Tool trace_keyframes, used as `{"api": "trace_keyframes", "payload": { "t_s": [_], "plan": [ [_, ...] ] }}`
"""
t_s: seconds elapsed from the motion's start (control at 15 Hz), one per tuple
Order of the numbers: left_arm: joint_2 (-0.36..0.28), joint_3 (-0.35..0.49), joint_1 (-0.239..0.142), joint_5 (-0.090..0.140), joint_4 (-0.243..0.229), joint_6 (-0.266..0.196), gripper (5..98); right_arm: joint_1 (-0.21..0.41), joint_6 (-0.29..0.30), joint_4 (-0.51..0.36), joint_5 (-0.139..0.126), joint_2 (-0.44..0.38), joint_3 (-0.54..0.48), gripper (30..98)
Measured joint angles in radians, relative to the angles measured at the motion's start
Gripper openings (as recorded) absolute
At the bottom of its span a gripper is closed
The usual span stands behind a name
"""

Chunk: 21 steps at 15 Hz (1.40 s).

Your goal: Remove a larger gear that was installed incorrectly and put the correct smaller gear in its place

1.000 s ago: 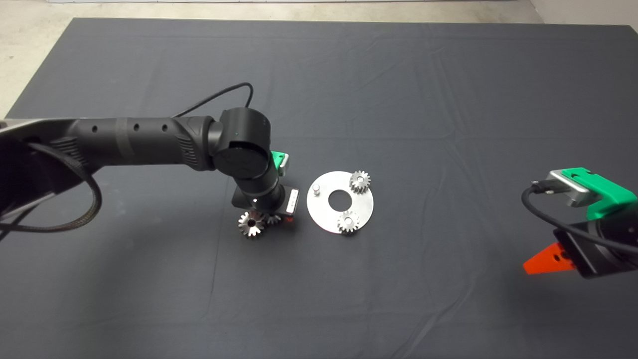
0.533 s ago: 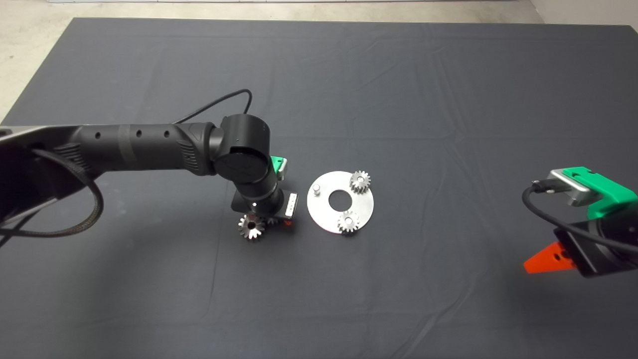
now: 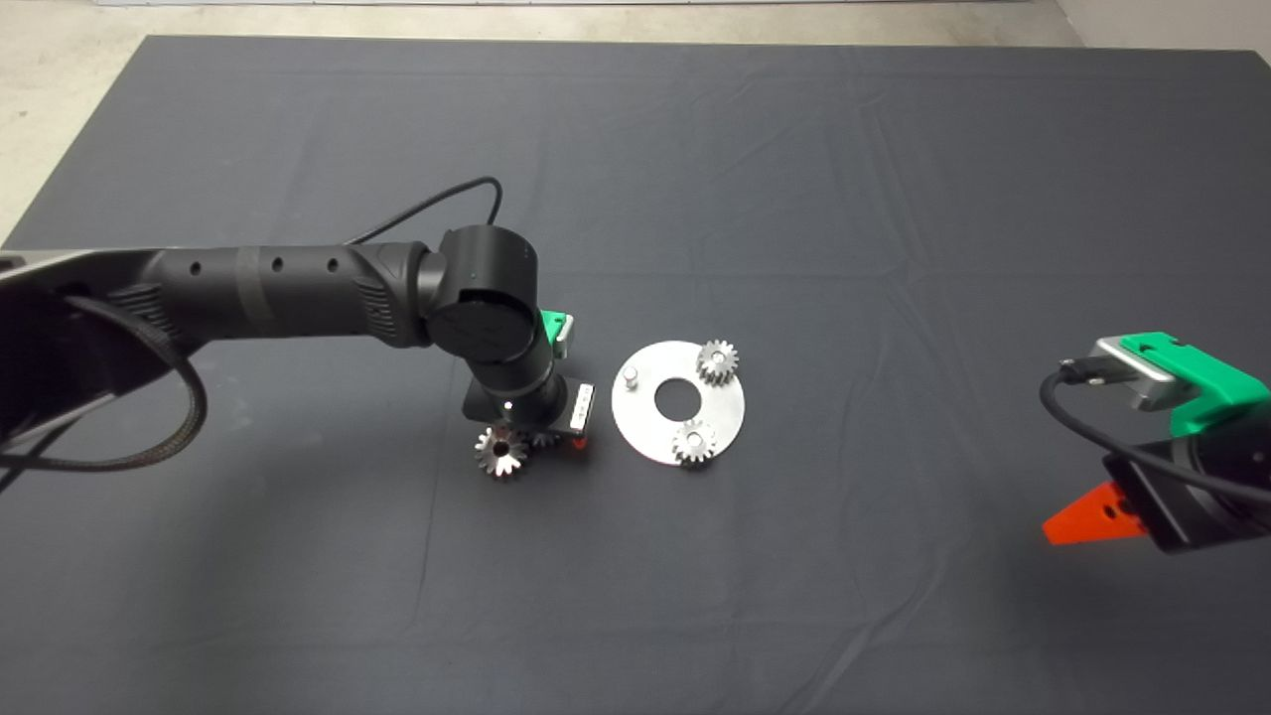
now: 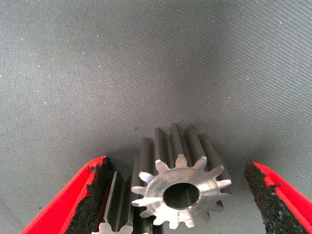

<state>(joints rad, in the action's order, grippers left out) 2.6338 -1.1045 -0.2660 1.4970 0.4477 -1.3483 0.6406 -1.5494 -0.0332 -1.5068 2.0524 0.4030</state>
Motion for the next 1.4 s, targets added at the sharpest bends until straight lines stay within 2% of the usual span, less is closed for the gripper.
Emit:
{"api": "trace_keyframes", "payload": {
  "t_s": [0.33,0.47,0.87,0.93,1.07,1.13,1.4],
  "plan": [
    [-0.001,-0.001,0.0,0.0,-0.002,0.002,71.5,0.0,0.0,0.0,0.0,0.001,0.0,66.0],
    [-0.001,-0.006,-0.001,-0.002,-0.006,0.024,70.6,0.0,0.0,0.0,0.0,0.002,-0.001,66.0],
    [0.005,-0.022,-0.004,0.003,-0.017,0.039,66.7,0.0,0.0,0.0,0.004,0.004,-0.01,66.0],
    [0.006,-0.033,-0.007,0.003,-0.025,0.044,66.7,0.0,0.0,0.0,0.005,0.004,-0.01,66.0],
    [0.006,-0.062,-0.023,0.001,-0.024,0.073,60.9,0.0,0.0,0.0,0.007,0.004,-0.011,66.0],
    [0.006,-0.07,-0.031,0.002,-0.009,0.075,60.4,0.0,0.0,0.0,0.008,0.005,-0.011,66.0],
    [0.012,-0.072,-0.039,0.003,-0.009,0.075,60.4,0.0,0.0,0.0,0.007,0.006,-0.011,66.0]
  ]
}}
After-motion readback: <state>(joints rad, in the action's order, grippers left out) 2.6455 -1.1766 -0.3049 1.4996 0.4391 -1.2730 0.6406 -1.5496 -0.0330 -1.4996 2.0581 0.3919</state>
